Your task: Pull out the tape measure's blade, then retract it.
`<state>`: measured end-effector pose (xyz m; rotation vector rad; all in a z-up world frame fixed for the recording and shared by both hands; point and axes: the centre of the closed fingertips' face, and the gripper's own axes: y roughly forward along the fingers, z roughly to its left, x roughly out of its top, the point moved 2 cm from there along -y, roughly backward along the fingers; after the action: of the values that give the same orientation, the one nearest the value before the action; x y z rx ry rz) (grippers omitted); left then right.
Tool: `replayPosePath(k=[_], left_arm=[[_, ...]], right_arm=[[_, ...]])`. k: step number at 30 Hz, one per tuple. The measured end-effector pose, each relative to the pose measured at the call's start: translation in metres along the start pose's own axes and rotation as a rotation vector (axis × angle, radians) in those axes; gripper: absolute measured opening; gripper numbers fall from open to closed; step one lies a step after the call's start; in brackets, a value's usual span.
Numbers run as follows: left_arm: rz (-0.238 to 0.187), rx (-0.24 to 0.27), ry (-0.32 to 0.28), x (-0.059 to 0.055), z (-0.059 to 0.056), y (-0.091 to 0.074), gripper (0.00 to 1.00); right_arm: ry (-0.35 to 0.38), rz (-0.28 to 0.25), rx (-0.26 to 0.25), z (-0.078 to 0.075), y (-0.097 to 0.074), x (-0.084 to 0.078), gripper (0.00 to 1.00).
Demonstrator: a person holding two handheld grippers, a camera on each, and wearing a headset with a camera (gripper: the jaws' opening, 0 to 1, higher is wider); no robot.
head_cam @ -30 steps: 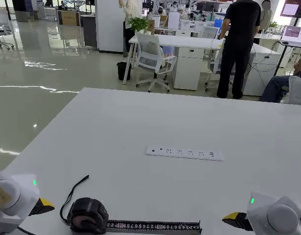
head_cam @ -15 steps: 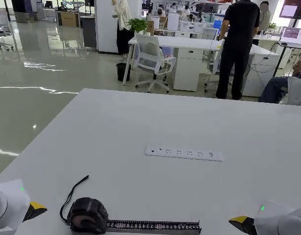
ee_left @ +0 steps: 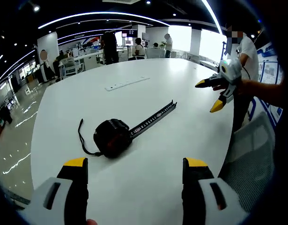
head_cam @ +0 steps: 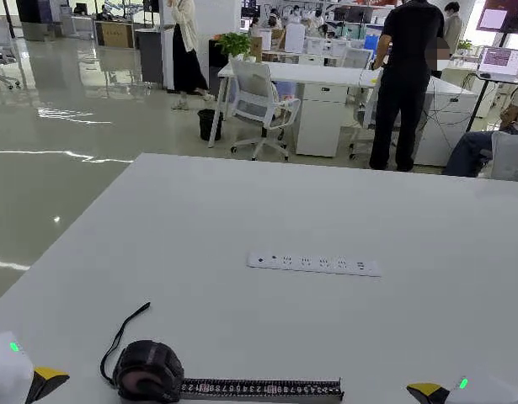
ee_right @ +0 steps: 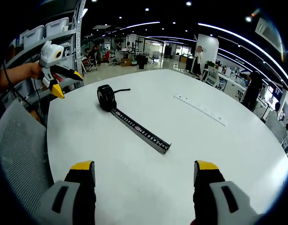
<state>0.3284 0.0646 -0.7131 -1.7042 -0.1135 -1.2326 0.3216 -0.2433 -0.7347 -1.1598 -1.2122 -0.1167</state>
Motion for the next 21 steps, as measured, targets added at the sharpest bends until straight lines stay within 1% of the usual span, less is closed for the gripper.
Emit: replayPosePath(k=[4,8,12,13,16,17,19,21], left_arm=[[-0.015,0.015,-0.016,-0.003,-0.005,-0.001,0.84],[-0.033,0.024,-0.02,-0.003,-0.01,-0.003,0.85],[-0.053,0.037,-0.03,-0.002,-0.012,-0.006,0.88],[-0.056,0.04,-0.031,-0.002,-0.013,-0.007,0.88],[-0.074,0.058,-0.038,0.002,-0.014,-0.009,0.89],[-0.079,0.061,-0.044,0.003,-0.015,-0.01,0.9],[-0.079,0.062,-0.051,0.003,-0.017,-0.011,0.91],[-0.078,0.068,-0.061,0.002,-0.02,-0.012,0.92]], right_arm=[[0.007,-0.008,0.004,0.01,-0.002,0.001,0.91],[0.011,-0.013,-0.002,0.016,-0.003,0.001,0.92],[0.066,-0.051,-0.015,0.019,-0.006,0.005,0.92],[0.07,-0.059,-0.018,0.02,-0.007,0.006,0.93],[0.122,-0.093,-0.022,0.022,-0.01,0.01,0.93],[0.127,-0.102,-0.023,0.023,-0.011,0.011,0.93],[0.116,-0.097,-0.026,0.025,-0.012,0.01,0.94],[0.08,-0.081,-0.035,0.027,-0.013,0.007,0.94]])
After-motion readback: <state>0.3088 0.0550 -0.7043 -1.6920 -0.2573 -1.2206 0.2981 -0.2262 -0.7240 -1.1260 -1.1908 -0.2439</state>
